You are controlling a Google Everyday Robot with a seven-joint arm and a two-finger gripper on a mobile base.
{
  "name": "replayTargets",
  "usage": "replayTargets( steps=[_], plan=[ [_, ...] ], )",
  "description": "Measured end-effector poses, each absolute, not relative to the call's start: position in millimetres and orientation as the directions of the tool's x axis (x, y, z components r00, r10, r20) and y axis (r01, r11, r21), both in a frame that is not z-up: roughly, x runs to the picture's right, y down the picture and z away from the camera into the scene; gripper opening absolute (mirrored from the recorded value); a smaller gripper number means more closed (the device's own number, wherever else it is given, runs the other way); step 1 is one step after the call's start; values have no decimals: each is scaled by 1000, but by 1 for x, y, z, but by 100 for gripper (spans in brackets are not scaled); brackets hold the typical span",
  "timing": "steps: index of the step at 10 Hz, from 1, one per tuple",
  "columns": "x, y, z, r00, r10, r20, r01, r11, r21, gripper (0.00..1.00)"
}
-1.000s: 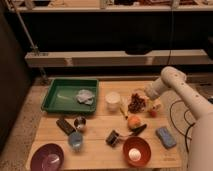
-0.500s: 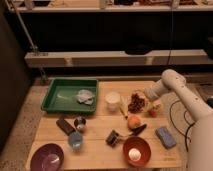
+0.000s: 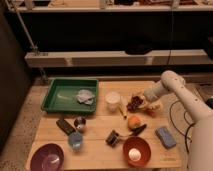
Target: Place grapes in plastic cup
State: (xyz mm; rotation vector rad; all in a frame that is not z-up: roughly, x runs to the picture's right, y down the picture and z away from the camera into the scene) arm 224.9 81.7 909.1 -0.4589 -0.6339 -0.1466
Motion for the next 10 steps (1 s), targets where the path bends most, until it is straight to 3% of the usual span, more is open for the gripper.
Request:
replayTargets(
  steps=[2, 7, 10],
  plan=[
    [227, 80, 908, 803, 14, 596, 258, 893, -368, 1],
    [245, 36, 870, 791, 67, 609, 172, 930, -326, 0],
    [247, -20, 822, 756, 77, 650, 136, 953, -270, 0]
  ],
)
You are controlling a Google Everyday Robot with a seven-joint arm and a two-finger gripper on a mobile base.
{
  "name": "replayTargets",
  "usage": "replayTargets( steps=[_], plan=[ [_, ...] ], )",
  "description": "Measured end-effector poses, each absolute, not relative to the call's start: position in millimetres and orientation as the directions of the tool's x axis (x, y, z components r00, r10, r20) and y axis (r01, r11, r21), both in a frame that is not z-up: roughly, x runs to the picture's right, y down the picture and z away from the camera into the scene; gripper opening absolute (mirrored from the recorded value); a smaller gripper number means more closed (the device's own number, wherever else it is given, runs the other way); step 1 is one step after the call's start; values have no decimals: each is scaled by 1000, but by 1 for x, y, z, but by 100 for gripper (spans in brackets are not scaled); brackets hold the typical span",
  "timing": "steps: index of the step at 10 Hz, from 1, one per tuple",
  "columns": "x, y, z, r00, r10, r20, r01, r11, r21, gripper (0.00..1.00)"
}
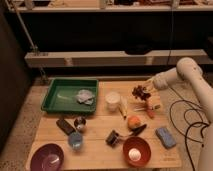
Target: Place grapes in plastic cup
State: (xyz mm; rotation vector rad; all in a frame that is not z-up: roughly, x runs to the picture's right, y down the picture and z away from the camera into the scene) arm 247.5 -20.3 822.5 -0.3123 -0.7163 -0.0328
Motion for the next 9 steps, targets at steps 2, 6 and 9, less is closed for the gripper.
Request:
replayTargets(
  steps=[2, 6, 9],
  plan=[
    [238, -42, 788, 718, 40, 695, 161, 962, -222, 0],
    [186, -12, 716, 584, -68, 809, 276, 954, -119, 0],
    [126, 23, 667, 435, -130, 891, 372, 927, -47, 0]
  ],
)
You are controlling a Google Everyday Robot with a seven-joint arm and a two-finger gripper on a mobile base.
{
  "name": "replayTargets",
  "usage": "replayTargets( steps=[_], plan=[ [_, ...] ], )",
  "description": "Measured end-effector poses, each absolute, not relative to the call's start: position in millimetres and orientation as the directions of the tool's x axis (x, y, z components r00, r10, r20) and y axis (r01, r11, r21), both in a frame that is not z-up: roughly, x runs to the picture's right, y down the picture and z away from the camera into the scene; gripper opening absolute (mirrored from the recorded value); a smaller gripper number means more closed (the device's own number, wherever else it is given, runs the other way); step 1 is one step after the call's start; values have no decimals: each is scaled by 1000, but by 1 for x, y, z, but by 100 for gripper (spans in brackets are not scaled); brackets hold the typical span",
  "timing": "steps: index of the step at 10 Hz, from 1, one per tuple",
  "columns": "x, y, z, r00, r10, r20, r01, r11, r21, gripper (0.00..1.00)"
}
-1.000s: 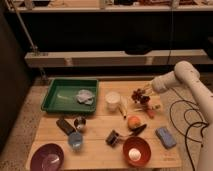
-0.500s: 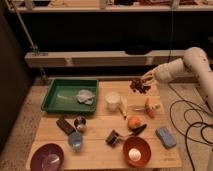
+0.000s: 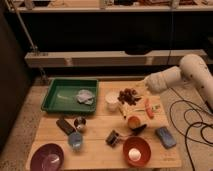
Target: Place grapes in plastic cup
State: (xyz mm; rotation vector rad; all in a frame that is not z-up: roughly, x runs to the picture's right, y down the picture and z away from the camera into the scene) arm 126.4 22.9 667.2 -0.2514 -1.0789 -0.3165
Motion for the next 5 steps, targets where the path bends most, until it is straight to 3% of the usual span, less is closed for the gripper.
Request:
replayTargets(
  steps=[2, 5],
  plan=[
    [94, 48, 639, 330, -150, 932, 411, 912, 1, 0],
    [85, 55, 630, 302, -154, 941, 416, 909, 16, 0]
  ],
)
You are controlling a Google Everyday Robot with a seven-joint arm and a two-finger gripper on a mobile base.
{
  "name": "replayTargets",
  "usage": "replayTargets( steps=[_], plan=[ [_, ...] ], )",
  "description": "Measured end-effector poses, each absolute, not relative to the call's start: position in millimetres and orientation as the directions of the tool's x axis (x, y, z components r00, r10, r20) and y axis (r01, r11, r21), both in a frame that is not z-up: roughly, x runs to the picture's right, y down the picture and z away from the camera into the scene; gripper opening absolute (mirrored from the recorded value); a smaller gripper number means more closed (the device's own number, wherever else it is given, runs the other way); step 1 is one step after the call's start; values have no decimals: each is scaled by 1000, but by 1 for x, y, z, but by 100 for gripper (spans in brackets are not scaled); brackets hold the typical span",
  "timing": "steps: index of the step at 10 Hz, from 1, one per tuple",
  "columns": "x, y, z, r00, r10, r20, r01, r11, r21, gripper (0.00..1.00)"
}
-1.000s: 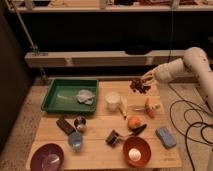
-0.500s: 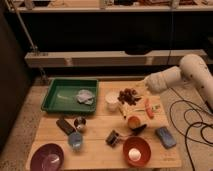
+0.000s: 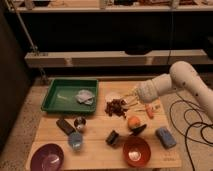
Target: Place grapes in plastic cup
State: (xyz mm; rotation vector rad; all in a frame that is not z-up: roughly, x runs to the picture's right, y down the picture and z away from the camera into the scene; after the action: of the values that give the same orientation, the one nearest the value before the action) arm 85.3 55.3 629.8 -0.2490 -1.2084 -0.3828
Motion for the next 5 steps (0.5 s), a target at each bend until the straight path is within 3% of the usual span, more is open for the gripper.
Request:
replayTargets(
  steps=[5],
  plan=[
    [79, 57, 626, 259, -161, 952, 456, 890, 26, 0]
  ],
)
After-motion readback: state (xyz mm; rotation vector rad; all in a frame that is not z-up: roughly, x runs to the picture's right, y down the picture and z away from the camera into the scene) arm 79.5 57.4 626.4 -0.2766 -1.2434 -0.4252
